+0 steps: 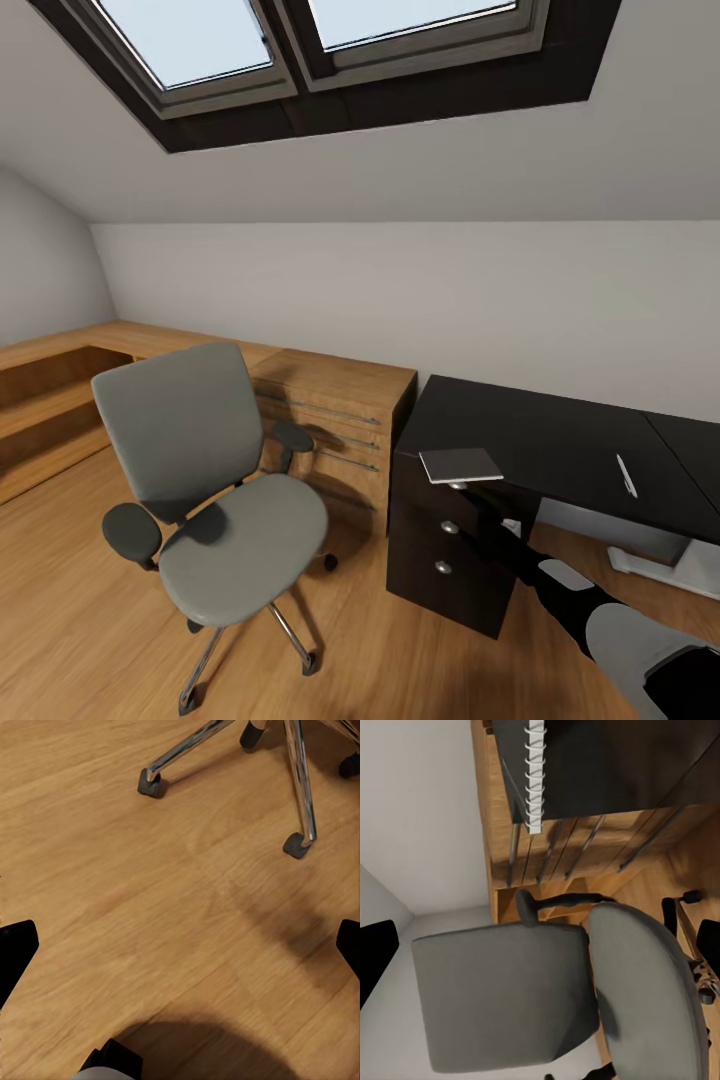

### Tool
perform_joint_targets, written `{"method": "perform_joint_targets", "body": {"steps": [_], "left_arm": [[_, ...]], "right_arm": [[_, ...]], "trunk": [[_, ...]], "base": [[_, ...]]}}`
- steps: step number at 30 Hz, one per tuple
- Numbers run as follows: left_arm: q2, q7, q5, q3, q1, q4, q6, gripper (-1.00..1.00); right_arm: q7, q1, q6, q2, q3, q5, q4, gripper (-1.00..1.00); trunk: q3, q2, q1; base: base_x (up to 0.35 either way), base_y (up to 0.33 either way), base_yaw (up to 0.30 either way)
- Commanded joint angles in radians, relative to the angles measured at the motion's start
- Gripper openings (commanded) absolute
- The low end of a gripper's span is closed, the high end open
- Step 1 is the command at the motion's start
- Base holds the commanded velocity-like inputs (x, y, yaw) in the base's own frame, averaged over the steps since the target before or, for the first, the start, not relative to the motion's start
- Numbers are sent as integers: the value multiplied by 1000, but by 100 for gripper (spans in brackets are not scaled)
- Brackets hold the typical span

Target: In the bedroom, organize the workspace by keeping the computer under the desk, ensuring the monitor is on the desk, placing the keyboard on the desk next to the monitor, placing the mouse on the desk next to the keyboard, moving the folder from the swivel chair onto the desk next to the mouse, stacking the notebook on top of the folder with the pen on top of the notebook, and positioning the swivel chair next to the desk.

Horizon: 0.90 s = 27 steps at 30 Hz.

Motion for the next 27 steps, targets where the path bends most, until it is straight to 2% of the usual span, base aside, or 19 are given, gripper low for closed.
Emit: {"method": "perform_joint_targets", "body": {"steps": [1,7,17,27], "left_arm": [[1,-2,11,-6,0,0,-4,100],[1,-2,10,-6,0,1,-4,100],[0,-3,6,-6,0,2,-3,100],[0,-2,6,-6,0,3,-3,100]], "right_arm": [[4,-1,1,0,7,-8,1,100],[13,-1,-15,0,8,-7,0,100],[45,-1,-46,-1,10,-4,-1,100],[67,-1,-73,-1,12,-1,-1,100]], "trunk": [[-1,0,0],[-1,0,0],[-1,0,0],[-1,0,0]], "base": [[0,0,0],[68,0,0],[212,0,0],[51,0,0]]}}
